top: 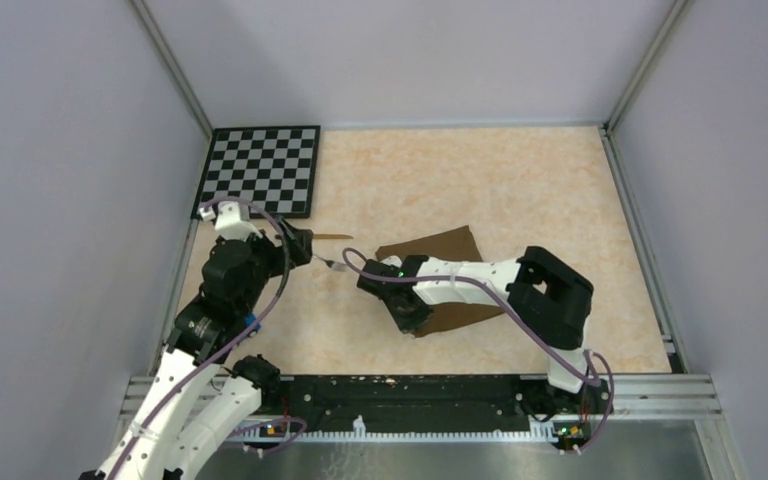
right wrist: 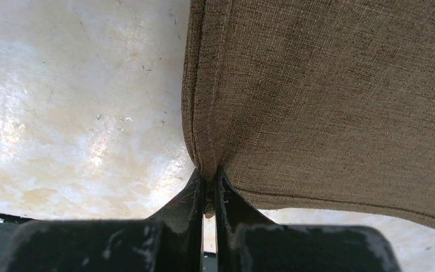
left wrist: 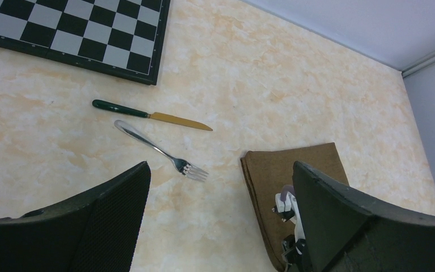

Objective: Fold the napkin into a case and place the utensils inside
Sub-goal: Pick up the lower triangle-folded napkin from the center of the board.

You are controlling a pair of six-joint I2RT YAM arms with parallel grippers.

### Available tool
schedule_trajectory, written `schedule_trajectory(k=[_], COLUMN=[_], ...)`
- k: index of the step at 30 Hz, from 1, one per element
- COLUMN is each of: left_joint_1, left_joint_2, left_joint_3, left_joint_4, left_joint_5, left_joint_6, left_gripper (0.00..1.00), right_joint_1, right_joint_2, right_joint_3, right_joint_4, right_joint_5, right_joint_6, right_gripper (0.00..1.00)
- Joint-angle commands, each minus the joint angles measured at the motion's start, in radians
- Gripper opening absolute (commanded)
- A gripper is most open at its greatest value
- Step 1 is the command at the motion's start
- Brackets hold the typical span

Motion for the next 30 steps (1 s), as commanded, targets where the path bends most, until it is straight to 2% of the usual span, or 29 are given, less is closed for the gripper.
schedule_trajectory(k=[1,8,13,19,23,30], left_joint_1=[0.002,-0.002,-0.015,-0.047,-0.083,-0.095], left_joint_2=[0.079,0.440,0.596,0.758,0.864,0.962], left_joint_3=[-0.042,-0.093,-0.252,-0.336,-0.317,-0.280], left_joint_4=[0.065,0.193,0.558,0.867,0.917,0.906], left_joint_5=[0.127,0.490,0.648,0.627,0.518,0.327], left_joint_6=[-0.053,-0.347,-0.598,-0.734,-0.711,-0.645], left_gripper=[0.99,0.99,0.99,0.99,0.97,0.72], right_joint_1=[0.000,-0.087,-0.129,-0.165,-0.175,-0.189], right_joint_2=[-0.100,-0.356,-0.459,-0.532,-0.560,-0.592], right_joint_3=[-0.085,-0.338,-0.446,-0.505,-0.539,-0.561], right_joint_4=[0.189,0.537,0.647,0.690,0.728,0.752], right_joint_5=[0.008,-0.259,-0.346,-0.389,-0.414,-0.442], right_joint_6=[-0.042,-0.017,0.007,0.008,0.004,-0.007], right_gripper=[0.00,0.00,0.00,0.00,0.00,0.00])
